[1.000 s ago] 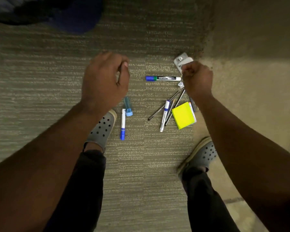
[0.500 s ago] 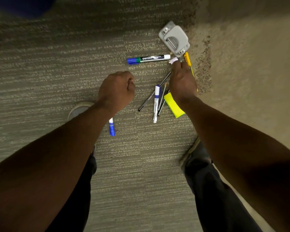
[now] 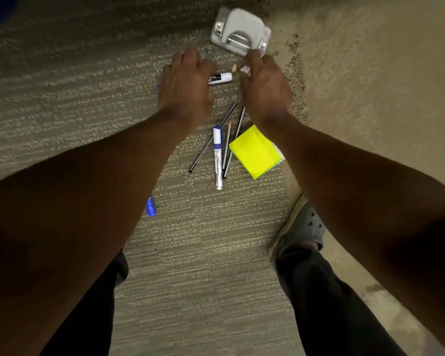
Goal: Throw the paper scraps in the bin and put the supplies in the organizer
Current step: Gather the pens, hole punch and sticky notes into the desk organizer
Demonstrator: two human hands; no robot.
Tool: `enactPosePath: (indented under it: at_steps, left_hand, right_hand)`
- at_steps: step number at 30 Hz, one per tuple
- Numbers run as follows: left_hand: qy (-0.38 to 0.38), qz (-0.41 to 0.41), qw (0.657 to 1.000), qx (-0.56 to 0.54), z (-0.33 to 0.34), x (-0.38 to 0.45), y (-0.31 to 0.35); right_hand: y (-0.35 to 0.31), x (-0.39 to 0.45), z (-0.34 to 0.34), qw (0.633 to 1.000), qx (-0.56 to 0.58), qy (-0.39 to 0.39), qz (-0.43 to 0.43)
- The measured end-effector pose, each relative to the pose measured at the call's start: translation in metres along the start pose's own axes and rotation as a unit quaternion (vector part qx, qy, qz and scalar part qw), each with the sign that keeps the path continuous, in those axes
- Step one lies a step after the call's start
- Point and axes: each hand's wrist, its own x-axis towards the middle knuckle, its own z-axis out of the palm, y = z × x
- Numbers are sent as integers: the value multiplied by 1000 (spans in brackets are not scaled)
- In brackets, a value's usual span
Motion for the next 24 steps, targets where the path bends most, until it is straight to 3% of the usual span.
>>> enactPosePath:
  at_steps: [6, 10, 12, 17, 20, 22, 23, 24]
  left_hand:
    - [10, -15, 1000, 3, 4, -13, -8]
    - [19, 2, 1000, 17, 5, -16, -6]
    - [12, 16, 999, 31, 7, -14, -2]
    - [27, -65, 997, 15, 4, -11, -10]
    - [46, -84, 995, 23, 1, -18, -20]
    - [40, -50, 998, 12, 1, -23, -21]
    - [33, -30, 999, -3, 1, -24, -19]
    - [26, -16, 999, -18, 2, -26, -16]
  right_hand:
    - [17, 19, -25, 973, 167, 96, 129]
    - [17, 15, -28, 929, 298, 96, 196]
    - [19, 14, -29, 889, 366, 75, 263]
    - [23, 7, -39, 708, 598, -20, 375]
    - [25, 1, -41, 661, 653, -53, 367]
    - [22, -1, -39, 672, 640, -90, 361]
    - [20, -1, -37, 705, 612, -103, 343]
    - [18, 0, -34, 767, 553, -112, 307]
